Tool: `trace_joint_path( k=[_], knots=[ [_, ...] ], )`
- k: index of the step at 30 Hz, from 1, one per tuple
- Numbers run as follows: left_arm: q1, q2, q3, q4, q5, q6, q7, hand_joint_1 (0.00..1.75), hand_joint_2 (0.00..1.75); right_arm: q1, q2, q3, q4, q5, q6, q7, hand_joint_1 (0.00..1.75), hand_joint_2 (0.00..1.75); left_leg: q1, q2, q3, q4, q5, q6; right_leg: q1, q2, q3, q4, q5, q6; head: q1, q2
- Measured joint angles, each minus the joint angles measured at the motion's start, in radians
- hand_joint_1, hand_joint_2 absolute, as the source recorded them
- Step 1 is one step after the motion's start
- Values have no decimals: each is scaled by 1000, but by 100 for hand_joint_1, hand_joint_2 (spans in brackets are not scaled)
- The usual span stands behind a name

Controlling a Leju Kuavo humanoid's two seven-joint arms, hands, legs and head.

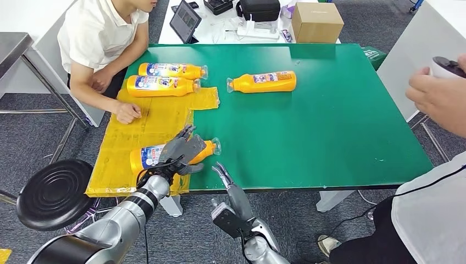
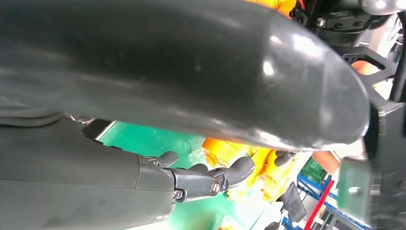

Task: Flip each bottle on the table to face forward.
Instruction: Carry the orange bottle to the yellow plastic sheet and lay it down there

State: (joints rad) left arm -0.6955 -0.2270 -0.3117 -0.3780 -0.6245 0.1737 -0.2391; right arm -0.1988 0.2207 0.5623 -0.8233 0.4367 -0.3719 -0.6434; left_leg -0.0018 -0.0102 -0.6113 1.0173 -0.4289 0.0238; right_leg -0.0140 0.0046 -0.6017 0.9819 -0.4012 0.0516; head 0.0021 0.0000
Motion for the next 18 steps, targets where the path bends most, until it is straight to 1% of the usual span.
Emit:
trace_joint_path(
  k=[2,5,8,13,18],
  knots=[
    [6,-7,34,-9,85,-41,-33,0,175,1,0,0,0,-3,-8,-6,0,0,0,0,0,0,0,0,0,0,0,0,0,0,0,0],
    [19,-15,80,-34,185,-104,-55,0,175,7,0,0,-1,-6,-22,-9,0,0,0,0,0,0,0,0,0,0,0,0,0,0,0,0],
    [44,-18,99,-78,246,-149,-72,0,175,21,-1,0,-11,-10,-35,-9,0,0,0,0,0,0,0,0,0,0,0,0,0,0,0,0],
    [104,-17,98,-174,288,-172,-78,0,175,42,-10,0,-38,-11,-45,-7,0,0,0,0,-1,0,0,0,0,0,-1,0,0,0,0,0],
    [164,-15,47,-269,319,-162,-72,0,175,57,-17,0,-44,2,-59,-5,0,0,0,0,-3,0,0,0,0,0,-3,0,0,0,0,0]
  ],
)
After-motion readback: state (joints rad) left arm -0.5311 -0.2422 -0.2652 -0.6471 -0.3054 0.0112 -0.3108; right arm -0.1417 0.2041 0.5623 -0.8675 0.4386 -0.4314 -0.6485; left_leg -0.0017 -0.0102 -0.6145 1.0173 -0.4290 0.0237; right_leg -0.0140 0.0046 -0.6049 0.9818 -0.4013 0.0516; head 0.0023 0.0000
